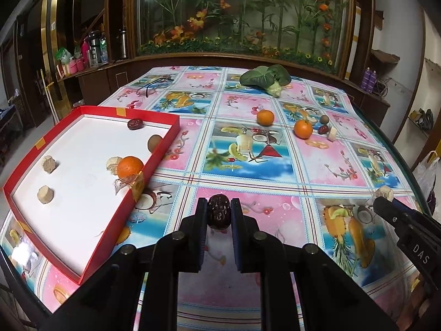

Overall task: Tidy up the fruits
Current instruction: 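Carry the beige cube and the date over the tray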

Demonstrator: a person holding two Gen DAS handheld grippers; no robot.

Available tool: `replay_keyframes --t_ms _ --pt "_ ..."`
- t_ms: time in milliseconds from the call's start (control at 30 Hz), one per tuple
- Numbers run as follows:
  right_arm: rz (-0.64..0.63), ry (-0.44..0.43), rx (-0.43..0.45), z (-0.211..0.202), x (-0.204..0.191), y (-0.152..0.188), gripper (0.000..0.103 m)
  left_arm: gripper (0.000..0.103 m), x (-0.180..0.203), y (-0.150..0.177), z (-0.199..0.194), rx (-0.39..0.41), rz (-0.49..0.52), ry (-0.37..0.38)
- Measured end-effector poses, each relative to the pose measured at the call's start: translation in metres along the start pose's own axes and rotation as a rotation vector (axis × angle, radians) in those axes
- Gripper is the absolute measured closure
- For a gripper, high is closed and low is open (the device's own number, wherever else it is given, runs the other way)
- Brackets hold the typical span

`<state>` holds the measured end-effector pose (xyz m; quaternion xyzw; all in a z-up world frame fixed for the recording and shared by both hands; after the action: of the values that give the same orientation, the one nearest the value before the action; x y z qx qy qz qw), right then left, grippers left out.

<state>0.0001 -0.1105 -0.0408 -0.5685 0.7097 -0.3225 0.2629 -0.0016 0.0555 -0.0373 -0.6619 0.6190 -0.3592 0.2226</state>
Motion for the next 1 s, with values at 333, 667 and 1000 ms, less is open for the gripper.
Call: replay_keyframes --t_ms 333,667,1000 --pt "0.003 0.022 0.001 0.002 0.004 -0.002 0.075 0.089 -0.003 0.002 -0.002 -0.002 -0.002 -0.011" --pt "-0.008 0.034 0.004 -0.004 0.001 0.001 0.075 0.089 -0.007 0.004 -0.01 0.008 -0.011 -0.013" --pt "-0.031 0.015 0.013 -0.011 -0.011 0.002 0.075 0.089 -0.016 0.005 -0.021 0.015 -0.019 -0.033"
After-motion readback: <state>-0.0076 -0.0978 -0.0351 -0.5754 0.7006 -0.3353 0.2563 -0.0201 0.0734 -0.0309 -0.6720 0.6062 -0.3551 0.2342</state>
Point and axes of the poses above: each gripper's, at about its wrist camera, not at the fingertips, and z roughly the way its jaws point, x to its right, y to its underside, the point moved 2 cm from there along z, roughly the way its jaws point, and after that the axes turned 13 degrees about y, right-handed, at the moved point
